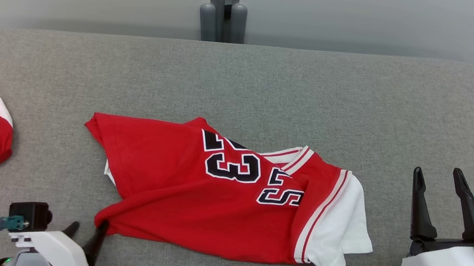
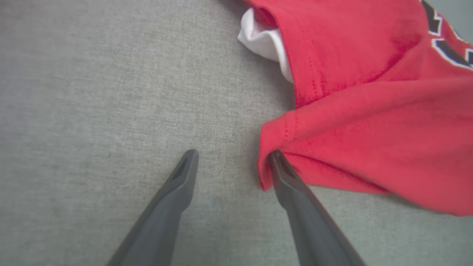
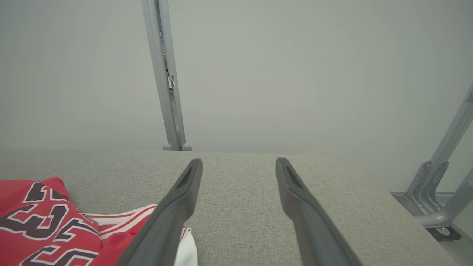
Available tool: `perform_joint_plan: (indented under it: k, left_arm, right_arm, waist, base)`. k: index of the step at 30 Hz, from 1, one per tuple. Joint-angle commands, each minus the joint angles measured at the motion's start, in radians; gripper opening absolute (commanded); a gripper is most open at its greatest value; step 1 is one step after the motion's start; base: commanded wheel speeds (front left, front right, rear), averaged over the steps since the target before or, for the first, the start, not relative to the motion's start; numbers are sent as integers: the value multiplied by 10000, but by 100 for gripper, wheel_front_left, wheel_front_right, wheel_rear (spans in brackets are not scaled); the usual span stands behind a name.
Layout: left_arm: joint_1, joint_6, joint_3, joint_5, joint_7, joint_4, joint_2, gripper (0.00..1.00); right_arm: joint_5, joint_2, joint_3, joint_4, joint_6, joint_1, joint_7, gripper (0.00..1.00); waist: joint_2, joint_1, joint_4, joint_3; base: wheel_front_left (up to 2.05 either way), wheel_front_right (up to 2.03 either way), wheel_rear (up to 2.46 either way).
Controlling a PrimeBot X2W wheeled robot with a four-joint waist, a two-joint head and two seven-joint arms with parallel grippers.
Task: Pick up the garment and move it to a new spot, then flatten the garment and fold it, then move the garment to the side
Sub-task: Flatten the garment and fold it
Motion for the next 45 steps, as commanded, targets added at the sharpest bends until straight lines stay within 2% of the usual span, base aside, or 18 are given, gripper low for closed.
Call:
perform_joint_plan:
  k: [1,3,8,13,20,27,32,37,45]
  left_arm:
    - [151,87,80,105,-63,4,230,100]
    - [178,203,141,258,-191,-145,433,100]
    - [269,841,734,584,-1228,-954,635,100]
    - [251,1272,1177,983,-2555,-1793,509,100]
    - [-62,1676,1113,1809,-3733,-2731,353,100]
    - [124,1897,646,2664,-4127,-2942,369,100]
    - [531,1958,442,2846,-4157,-2663,422,100]
    - [555,1540,205,2805,-4236,-2364,370,100]
    - [339,1100,454,2908,-4452,-1894,183,100]
  right_arm:
    - [-53,-62,-76,48,20,-80,-47,100]
    - [-80,-57,-90,49,20,-59,-29,100]
    - [-122,-60,-148,-17,15,-16,-39,100]
    - [-216,-60,-180,-91,15,83,30,100]
    - [-380,-59,-175,-187,14,278,178,100]
    - [-510,-60,-2,-212,14,631,373,100]
    - [-546,-62,99,-248,14,983,503,100]
    - [-419,-57,81,-350,14,1307,615,100]
    - [-343,-59,188,-475,14,1362,692,100]
  waist:
    - [-1,0,62,-50]
    - [-1,0,115,-92]
    - [-1,0,208,-236]
    - [-1,0,212,-428]
    - [-1,0,216,-689]
    - [-1,0,96,-1081]
    - [-1,0,-9,-1336]
    - [-1,0,85,-1436]
    - [-1,0,114,-1478]
  base:
    - [0,0,0]
    - [0,0,0]
    - [0,0,0]
    - [0,0,0]
    - [0,0,0]
    - [0,0,0]
    - [0,0,0]
    - [0,0,0]
    - [0,0,0]
